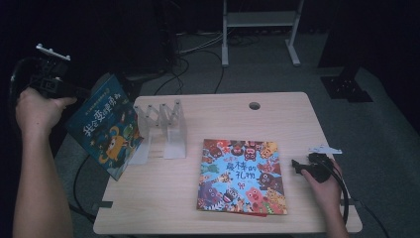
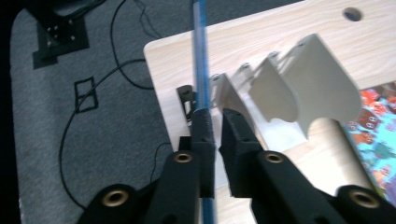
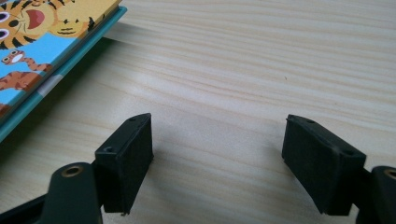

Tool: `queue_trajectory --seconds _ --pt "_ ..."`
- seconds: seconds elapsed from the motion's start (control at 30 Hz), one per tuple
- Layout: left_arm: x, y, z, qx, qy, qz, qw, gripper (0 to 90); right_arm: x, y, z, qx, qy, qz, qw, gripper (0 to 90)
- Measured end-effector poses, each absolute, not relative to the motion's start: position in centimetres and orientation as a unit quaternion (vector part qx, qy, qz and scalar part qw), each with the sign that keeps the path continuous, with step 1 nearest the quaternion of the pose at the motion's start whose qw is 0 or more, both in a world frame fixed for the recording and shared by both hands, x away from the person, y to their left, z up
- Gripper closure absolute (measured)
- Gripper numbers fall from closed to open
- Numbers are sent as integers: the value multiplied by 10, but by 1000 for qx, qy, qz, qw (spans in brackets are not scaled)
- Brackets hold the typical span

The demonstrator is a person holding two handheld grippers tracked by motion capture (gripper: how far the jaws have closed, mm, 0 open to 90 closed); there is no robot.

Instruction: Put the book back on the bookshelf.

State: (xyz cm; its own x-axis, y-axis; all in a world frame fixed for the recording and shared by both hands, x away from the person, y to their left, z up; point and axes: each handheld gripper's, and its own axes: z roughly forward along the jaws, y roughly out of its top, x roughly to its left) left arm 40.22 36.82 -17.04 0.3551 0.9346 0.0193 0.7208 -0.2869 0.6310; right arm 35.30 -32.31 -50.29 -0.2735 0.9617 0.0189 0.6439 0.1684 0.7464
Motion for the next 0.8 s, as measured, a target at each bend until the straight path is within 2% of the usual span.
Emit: queue_trajectory --seconds 0.07,0.2,0.37,0.47,0.8 --pt "397 365 -167 782 525 198 273 864 353 -323 -503 553 726 332 240 239" --pt "389 356 -166 791 505 198 282 861 353 -323 -503 553 726 332 240 239" --pt "381 346 -174 803 485 192 288 743 353 -324 -503 550 728 334 239 254" --pt "377 341 -182 808 473 195 293 641 353 -325 -503 549 728 334 239 257" --pt "362 319 -217 826 433 182 312 552 354 -325 -503 547 729 334 238 258"
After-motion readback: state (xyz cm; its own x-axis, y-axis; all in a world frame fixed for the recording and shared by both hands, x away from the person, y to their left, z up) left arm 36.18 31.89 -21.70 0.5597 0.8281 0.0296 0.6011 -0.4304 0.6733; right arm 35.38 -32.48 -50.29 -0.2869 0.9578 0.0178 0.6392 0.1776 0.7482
